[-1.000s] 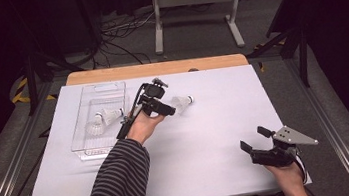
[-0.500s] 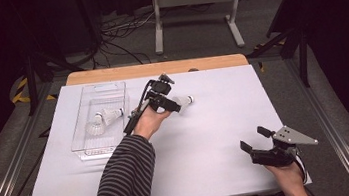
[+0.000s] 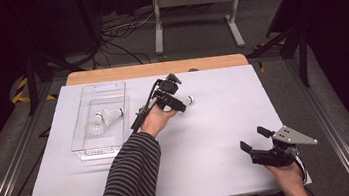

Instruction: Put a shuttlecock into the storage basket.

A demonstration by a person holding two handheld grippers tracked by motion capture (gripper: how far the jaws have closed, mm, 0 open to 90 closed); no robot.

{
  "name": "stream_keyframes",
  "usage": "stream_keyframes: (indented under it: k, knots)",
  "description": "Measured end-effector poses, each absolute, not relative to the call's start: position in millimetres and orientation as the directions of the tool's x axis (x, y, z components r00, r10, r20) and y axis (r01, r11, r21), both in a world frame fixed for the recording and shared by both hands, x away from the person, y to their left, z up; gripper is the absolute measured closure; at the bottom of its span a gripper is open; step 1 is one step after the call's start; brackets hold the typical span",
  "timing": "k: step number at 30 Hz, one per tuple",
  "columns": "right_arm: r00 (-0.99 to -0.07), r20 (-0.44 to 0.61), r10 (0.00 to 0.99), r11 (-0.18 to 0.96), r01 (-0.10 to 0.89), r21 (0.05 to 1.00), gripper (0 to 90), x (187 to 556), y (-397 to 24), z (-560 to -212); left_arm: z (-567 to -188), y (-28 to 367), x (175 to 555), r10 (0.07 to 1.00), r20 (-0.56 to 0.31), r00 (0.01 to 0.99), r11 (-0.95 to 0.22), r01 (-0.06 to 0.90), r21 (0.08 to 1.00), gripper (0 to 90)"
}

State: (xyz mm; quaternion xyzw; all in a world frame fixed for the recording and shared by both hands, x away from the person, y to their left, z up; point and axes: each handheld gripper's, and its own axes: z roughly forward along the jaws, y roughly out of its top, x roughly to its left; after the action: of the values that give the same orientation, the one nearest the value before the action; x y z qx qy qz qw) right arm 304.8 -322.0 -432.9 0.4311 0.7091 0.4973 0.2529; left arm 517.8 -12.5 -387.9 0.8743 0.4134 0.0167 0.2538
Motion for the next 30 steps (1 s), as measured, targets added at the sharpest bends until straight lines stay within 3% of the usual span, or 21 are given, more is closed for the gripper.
stream_keyframes:
  k: [19,30]
  knots:
    - [-0.505,0.071,0.860,0.134,0.359,0.924,13.5,305,-322,-433,-404,-22,525,0.729,-0.213,0.651,-0.528,0.732,0.431,68.1]
    - [-0.505,0.070,0.860,0.136,0.360,0.923,13.5,305,-322,-433,-405,-24,525,0.735,-0.188,0.652,-0.531,0.725,0.439,89.6]
